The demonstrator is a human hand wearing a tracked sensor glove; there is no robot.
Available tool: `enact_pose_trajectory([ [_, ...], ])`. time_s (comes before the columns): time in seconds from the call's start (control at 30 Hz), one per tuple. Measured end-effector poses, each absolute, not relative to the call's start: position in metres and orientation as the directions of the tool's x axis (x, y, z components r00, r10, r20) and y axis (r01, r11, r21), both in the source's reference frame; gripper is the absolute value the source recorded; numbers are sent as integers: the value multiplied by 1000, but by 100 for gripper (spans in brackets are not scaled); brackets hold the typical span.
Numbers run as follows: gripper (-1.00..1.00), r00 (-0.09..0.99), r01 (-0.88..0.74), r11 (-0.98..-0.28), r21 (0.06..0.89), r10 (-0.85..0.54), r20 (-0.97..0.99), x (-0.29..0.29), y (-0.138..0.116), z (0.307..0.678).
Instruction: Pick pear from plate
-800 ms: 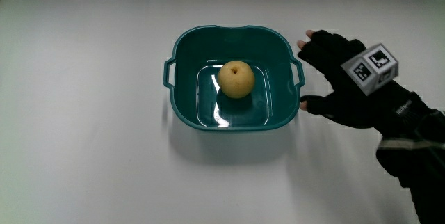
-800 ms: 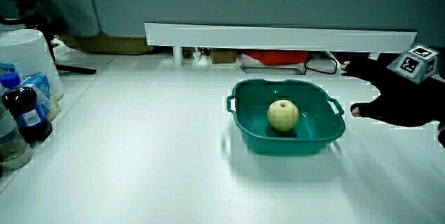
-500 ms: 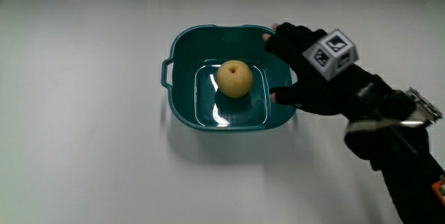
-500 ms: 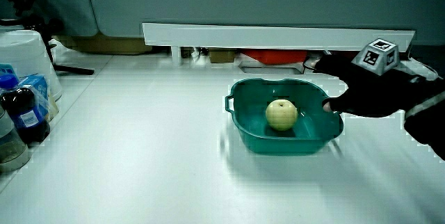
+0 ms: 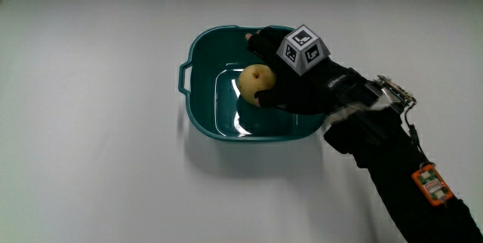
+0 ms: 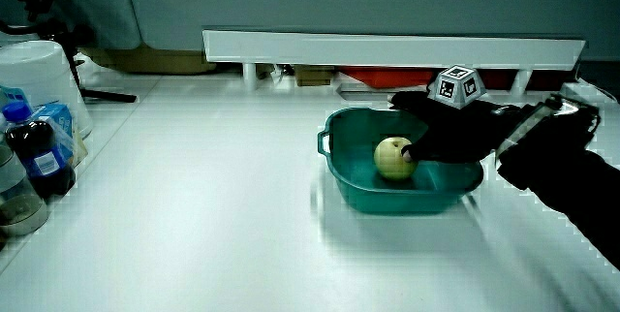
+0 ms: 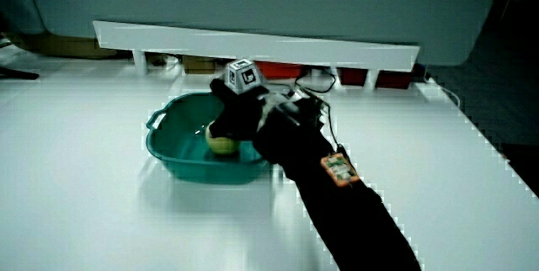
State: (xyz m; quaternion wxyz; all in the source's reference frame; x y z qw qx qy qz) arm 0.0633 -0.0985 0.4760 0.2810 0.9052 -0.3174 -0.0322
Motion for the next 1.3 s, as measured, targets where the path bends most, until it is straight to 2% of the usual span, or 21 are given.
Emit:
enact_pose_trajectory([
  [0.27, 0, 795, -538, -600, 592, -594, 121, 56, -94, 501],
  [0.8, 0, 806, -497, -597, 629, -587, 79, 55, -91, 522],
  [1.3, 83, 805, -522, -639, 565, -588, 77, 56, -91, 521],
])
